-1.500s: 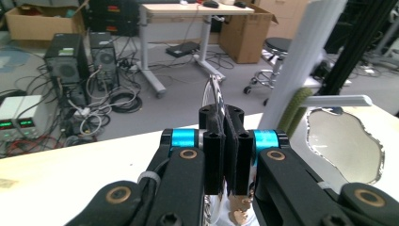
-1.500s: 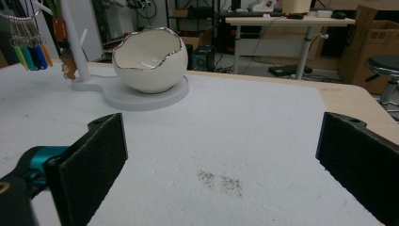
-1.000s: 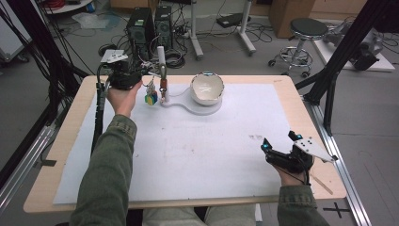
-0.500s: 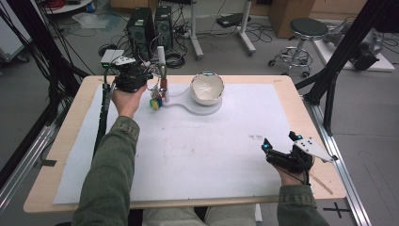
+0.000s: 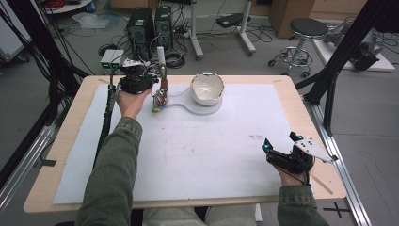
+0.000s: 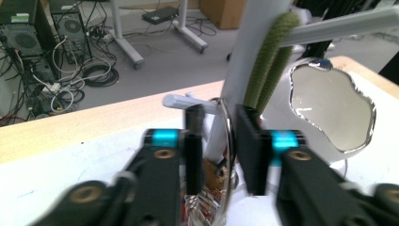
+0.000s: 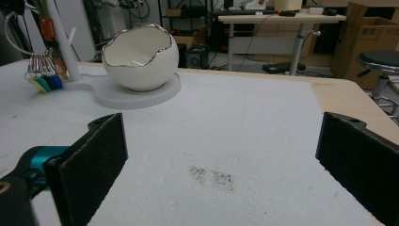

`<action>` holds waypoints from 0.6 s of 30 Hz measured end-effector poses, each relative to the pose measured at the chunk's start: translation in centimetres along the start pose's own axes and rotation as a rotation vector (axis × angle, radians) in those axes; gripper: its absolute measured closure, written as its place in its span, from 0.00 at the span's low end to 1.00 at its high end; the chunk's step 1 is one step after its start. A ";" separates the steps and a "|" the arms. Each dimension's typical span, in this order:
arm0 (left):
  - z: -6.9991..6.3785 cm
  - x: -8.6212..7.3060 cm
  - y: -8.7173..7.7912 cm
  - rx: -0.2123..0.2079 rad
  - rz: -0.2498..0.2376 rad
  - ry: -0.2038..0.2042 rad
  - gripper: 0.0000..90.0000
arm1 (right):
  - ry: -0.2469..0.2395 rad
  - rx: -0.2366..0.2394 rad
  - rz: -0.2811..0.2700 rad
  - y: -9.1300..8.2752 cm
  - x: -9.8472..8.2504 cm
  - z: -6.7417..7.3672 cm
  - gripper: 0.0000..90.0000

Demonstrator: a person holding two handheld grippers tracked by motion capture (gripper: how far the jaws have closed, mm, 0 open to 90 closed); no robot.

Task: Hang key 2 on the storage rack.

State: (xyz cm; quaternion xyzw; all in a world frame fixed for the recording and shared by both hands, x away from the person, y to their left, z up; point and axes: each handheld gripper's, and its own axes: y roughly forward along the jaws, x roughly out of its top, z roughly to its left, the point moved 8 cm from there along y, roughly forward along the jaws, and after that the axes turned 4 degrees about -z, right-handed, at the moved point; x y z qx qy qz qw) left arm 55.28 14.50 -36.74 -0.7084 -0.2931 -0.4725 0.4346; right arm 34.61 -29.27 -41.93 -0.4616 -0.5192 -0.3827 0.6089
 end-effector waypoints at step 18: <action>2.1 -1.2 -1.0 0.135 0.079 -0.063 0.02 | 0.027 -0.001 0.024 0.2 -0.4 -0.1 0.02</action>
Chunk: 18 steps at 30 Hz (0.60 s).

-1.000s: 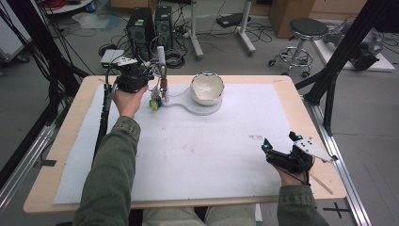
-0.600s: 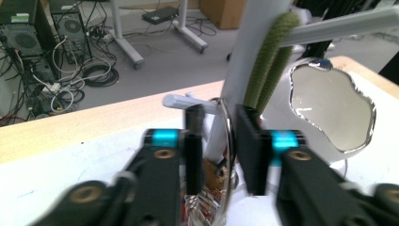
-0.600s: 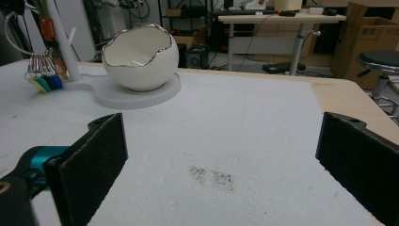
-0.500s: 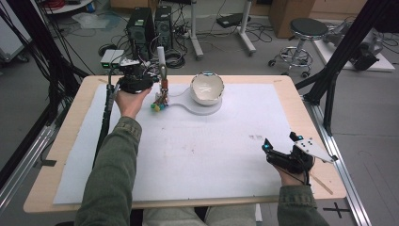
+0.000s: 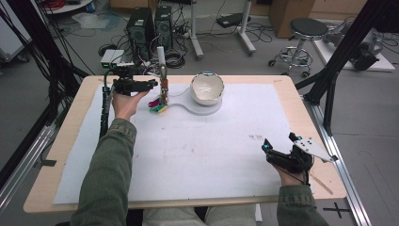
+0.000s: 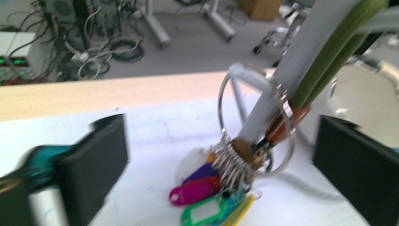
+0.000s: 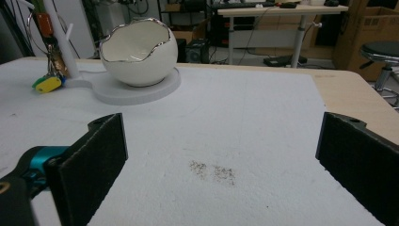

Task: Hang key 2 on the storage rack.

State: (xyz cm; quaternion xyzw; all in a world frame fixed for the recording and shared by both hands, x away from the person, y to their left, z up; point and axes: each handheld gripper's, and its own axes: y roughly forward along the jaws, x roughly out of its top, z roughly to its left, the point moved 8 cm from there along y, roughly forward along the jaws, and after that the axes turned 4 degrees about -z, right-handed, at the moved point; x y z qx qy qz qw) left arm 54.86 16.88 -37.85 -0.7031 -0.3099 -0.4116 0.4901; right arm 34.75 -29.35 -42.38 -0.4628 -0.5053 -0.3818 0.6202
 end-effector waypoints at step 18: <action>-0.7 -0.2 -3.2 -0.026 -0.036 0.077 0.02 | 0.007 -0.007 0.008 -0.1 -0.1 -0.2 0.02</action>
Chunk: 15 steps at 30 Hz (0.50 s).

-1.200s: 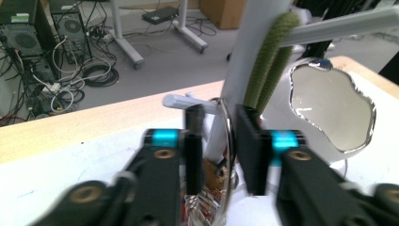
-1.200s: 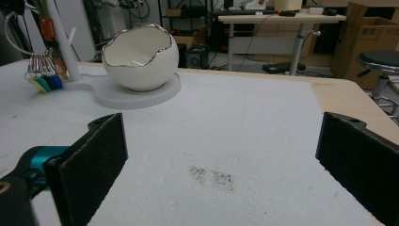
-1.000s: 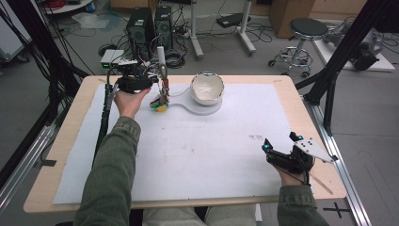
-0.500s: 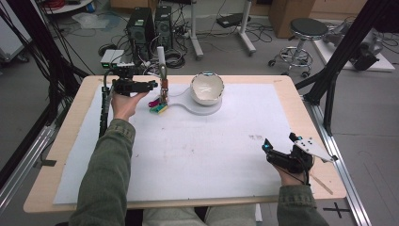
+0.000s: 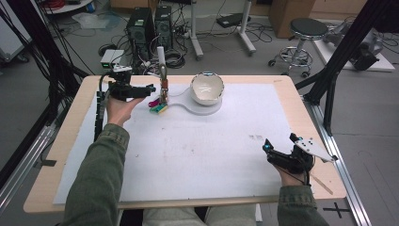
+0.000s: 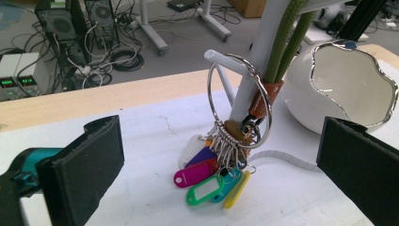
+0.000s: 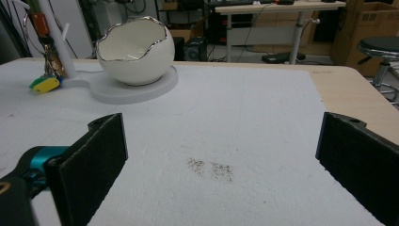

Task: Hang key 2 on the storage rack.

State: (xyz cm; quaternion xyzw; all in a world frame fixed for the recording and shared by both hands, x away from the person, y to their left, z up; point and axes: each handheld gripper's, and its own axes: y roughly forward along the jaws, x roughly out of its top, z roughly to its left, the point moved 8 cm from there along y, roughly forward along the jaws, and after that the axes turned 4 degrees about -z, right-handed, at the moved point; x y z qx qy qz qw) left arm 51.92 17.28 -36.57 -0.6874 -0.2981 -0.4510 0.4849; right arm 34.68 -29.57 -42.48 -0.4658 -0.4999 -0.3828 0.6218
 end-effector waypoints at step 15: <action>1.6 -1.8 -2.6 0.012 -0.041 -0.026 0.02 | 0.000 -0.017 0.010 0.3 -0.2 -0.2 0.02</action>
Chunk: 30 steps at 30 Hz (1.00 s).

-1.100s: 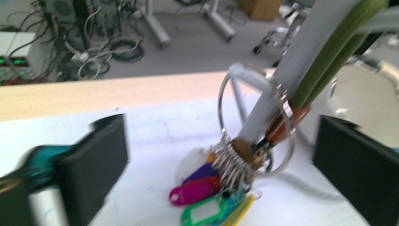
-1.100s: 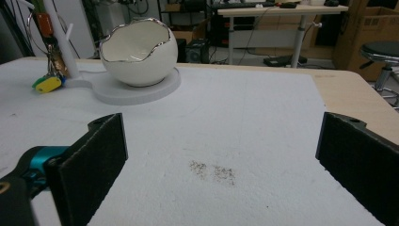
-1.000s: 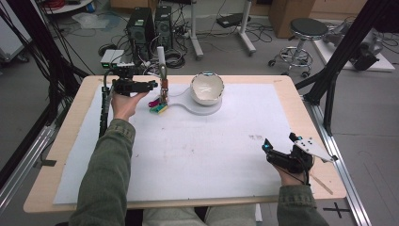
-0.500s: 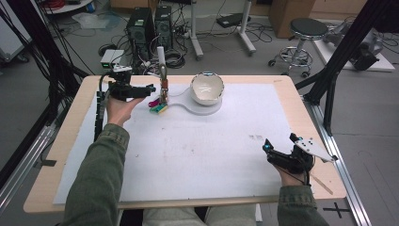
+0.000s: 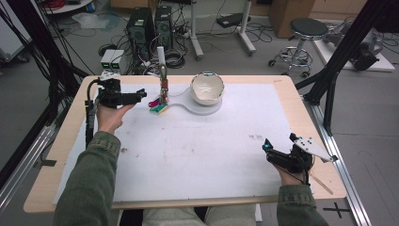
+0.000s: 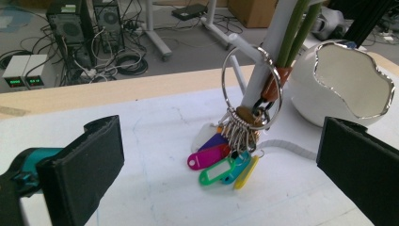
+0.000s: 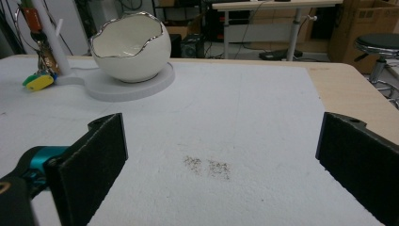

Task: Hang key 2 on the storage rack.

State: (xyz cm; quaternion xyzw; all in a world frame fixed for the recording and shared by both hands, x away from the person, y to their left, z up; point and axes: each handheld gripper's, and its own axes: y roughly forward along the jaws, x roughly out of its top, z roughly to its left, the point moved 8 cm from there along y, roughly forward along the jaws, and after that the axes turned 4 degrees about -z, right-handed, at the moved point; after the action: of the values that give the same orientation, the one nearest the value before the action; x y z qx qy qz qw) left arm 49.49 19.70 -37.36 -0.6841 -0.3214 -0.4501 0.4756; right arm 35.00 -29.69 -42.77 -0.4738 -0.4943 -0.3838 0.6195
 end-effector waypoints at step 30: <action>0.8 -2.8 -3.7 0.024 -0.055 0.009 0.02 | -0.004 -0.007 0.019 0.4 -0.4 -0.2 0.02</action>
State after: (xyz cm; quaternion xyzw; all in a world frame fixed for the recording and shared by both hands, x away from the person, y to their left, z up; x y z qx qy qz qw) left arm 45.42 21.72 -38.70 -0.6674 -0.3433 -0.4619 0.4727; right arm 35.29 -29.78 -43.25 -0.4816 -0.4896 -0.3788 0.6204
